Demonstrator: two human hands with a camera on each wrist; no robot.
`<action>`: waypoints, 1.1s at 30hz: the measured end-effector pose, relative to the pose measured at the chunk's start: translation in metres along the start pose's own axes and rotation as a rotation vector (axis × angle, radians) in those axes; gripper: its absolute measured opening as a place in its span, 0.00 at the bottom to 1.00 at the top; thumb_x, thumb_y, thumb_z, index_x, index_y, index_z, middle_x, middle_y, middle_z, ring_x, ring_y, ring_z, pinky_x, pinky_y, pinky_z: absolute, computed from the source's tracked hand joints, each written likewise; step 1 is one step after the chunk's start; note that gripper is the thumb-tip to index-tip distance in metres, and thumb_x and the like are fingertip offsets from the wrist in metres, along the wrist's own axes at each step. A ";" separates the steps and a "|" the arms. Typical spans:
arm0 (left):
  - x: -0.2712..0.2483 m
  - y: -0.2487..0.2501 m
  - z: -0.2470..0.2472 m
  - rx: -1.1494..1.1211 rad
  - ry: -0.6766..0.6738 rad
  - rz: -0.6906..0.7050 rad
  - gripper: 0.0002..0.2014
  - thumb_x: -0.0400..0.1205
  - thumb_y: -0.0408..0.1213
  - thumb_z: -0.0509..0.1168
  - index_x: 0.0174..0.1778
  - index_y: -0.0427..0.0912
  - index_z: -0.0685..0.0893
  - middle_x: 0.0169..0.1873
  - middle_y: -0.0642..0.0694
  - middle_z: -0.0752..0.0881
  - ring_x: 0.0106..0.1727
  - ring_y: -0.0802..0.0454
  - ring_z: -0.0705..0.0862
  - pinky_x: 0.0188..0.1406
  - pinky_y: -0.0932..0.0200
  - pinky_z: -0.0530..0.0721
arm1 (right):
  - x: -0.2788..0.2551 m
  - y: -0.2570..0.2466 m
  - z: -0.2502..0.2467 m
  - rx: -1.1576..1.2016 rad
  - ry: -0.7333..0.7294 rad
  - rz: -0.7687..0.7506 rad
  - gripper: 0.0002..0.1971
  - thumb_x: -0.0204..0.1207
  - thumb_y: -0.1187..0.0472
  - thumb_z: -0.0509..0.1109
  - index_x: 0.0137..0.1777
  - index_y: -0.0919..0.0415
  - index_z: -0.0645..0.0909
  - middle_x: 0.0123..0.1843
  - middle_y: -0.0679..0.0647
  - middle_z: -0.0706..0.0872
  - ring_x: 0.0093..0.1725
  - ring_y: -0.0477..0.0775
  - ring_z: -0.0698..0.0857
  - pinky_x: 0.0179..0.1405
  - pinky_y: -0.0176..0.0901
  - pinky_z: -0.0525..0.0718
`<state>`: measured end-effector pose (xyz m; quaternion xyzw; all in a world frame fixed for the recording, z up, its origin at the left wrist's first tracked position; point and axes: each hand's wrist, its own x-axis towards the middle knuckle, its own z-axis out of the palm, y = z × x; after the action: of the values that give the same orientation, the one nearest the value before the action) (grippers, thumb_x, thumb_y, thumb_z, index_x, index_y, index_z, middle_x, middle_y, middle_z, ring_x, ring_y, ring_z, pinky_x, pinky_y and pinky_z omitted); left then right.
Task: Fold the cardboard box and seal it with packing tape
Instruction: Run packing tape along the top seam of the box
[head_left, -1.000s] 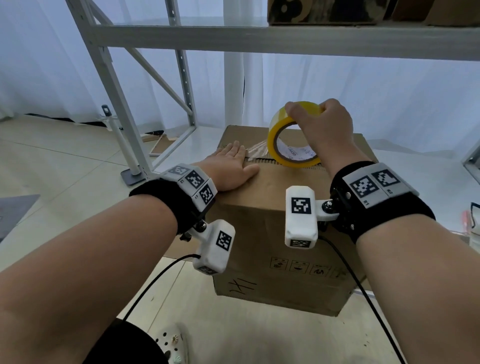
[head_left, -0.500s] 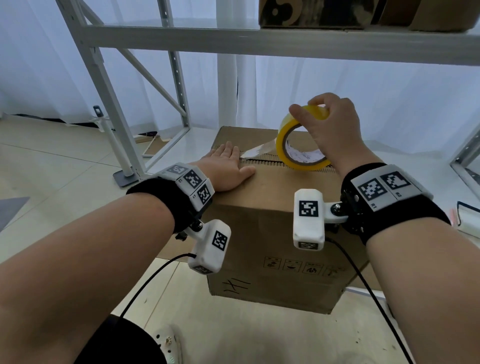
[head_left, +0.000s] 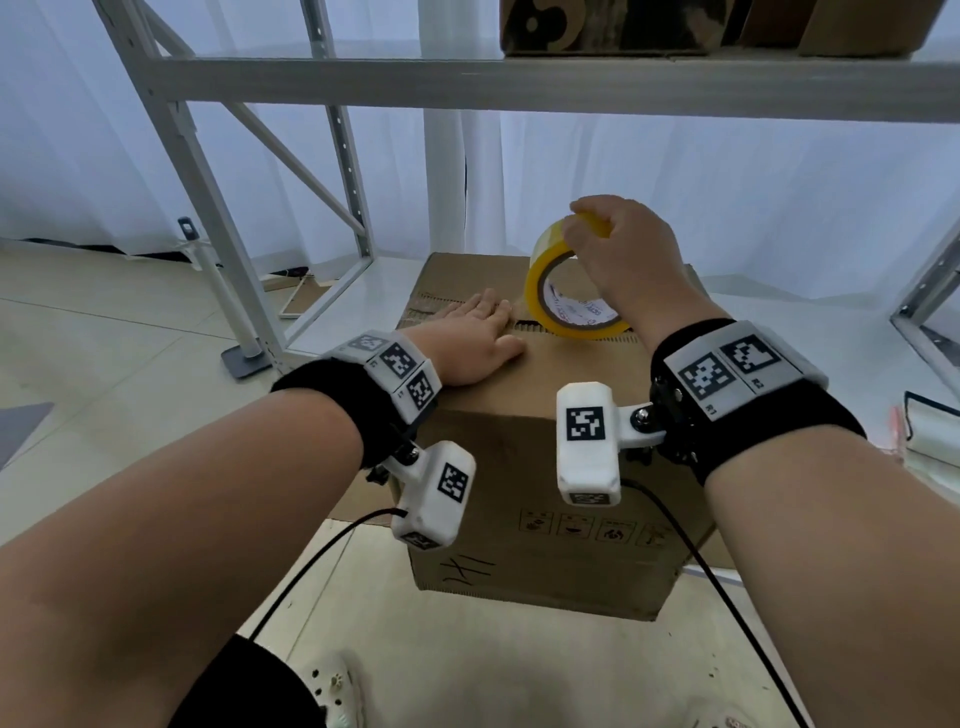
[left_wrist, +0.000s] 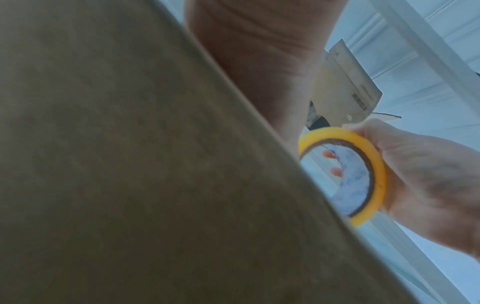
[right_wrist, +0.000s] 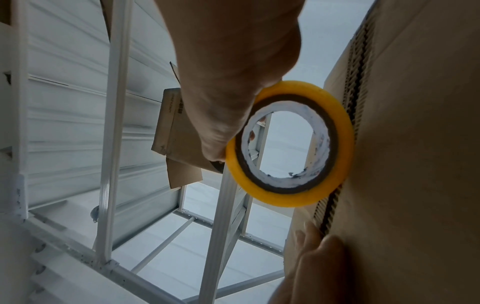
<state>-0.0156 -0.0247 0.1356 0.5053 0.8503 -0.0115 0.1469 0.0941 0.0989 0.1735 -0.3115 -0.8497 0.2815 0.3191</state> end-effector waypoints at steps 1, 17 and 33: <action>-0.002 -0.007 -0.001 0.002 0.002 0.016 0.30 0.88 0.54 0.42 0.84 0.48 0.44 0.83 0.44 0.41 0.84 0.50 0.41 0.80 0.51 0.40 | 0.000 -0.001 -0.001 -0.007 0.001 -0.001 0.21 0.82 0.48 0.60 0.73 0.50 0.77 0.73 0.50 0.78 0.71 0.53 0.75 0.68 0.50 0.74; -0.022 -0.057 -0.013 0.023 0.369 -0.134 0.25 0.87 0.44 0.48 0.31 0.34 0.79 0.27 0.44 0.75 0.38 0.45 0.76 0.35 0.57 0.67 | -0.006 0.001 -0.006 0.082 0.013 0.016 0.20 0.82 0.49 0.59 0.72 0.50 0.78 0.73 0.50 0.78 0.72 0.53 0.75 0.70 0.53 0.74; -0.005 -0.054 -0.010 -0.093 0.402 -0.110 0.23 0.86 0.46 0.50 0.52 0.38 0.88 0.49 0.37 0.86 0.43 0.48 0.78 0.33 0.62 0.71 | 0.000 0.001 0.000 -0.011 0.022 0.024 0.21 0.80 0.47 0.57 0.70 0.50 0.78 0.68 0.53 0.80 0.67 0.57 0.77 0.66 0.59 0.77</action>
<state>-0.0622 -0.0531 0.1392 0.4429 0.8884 0.1208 -0.0031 0.0944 0.0994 0.1727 -0.3264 -0.8440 0.2772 0.3231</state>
